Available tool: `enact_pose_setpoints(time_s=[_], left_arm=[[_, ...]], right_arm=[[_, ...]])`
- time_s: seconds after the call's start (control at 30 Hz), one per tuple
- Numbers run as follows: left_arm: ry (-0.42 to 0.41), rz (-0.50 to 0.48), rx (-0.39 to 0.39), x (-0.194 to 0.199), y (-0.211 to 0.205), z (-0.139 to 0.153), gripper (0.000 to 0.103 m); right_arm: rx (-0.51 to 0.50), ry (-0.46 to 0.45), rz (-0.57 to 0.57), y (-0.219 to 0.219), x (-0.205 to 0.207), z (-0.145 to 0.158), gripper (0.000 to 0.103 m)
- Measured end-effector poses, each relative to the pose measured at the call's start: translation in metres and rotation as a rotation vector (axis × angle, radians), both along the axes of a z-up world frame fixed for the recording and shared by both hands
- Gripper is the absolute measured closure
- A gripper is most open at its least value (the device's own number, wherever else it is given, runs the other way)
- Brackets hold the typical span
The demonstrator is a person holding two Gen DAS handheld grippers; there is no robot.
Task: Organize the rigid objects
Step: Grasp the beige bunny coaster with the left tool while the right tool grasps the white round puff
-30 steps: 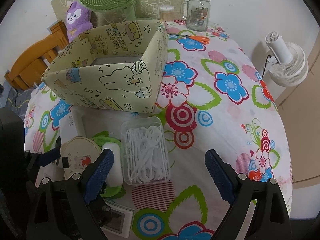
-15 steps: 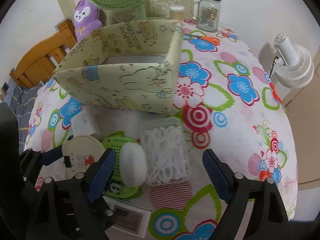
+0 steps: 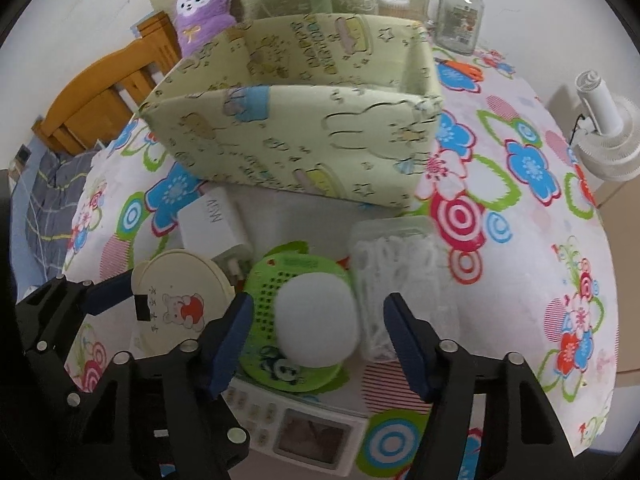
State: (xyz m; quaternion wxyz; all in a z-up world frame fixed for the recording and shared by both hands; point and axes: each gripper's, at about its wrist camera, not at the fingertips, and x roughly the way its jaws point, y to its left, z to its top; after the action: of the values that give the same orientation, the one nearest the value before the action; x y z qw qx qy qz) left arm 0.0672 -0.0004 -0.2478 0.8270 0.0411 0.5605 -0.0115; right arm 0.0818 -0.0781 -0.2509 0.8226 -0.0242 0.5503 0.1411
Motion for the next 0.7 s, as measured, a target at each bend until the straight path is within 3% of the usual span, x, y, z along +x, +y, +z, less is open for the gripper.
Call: enact_pose_setpoints(time_s=[0.2,0.37,0.47,0.7], left_arm=[[0.013,-0.004,-0.001,0.001,0.014,-0.002,0.018],[0.017,-0.029,-0.012,0.002,0.018,-0.003,0.018],[0.01,-0.058,-0.01,0.003,0.015,-0.004,0.018],[0.019,-0.082,-0.034,0.005,0.015,-0.004,0.018]], right_arm=[[-0.011,-0.002,0.001,0.016,-0.002,0.0,0.048],[-0.061,-0.002,-0.029,0.018,0.002,-0.004,0.048],[-0.009,0.062,-0.093,0.007,0.009,-0.016,0.048],[-0.042,0.043,-0.108,0.009,0.008,-0.017,0.05]])
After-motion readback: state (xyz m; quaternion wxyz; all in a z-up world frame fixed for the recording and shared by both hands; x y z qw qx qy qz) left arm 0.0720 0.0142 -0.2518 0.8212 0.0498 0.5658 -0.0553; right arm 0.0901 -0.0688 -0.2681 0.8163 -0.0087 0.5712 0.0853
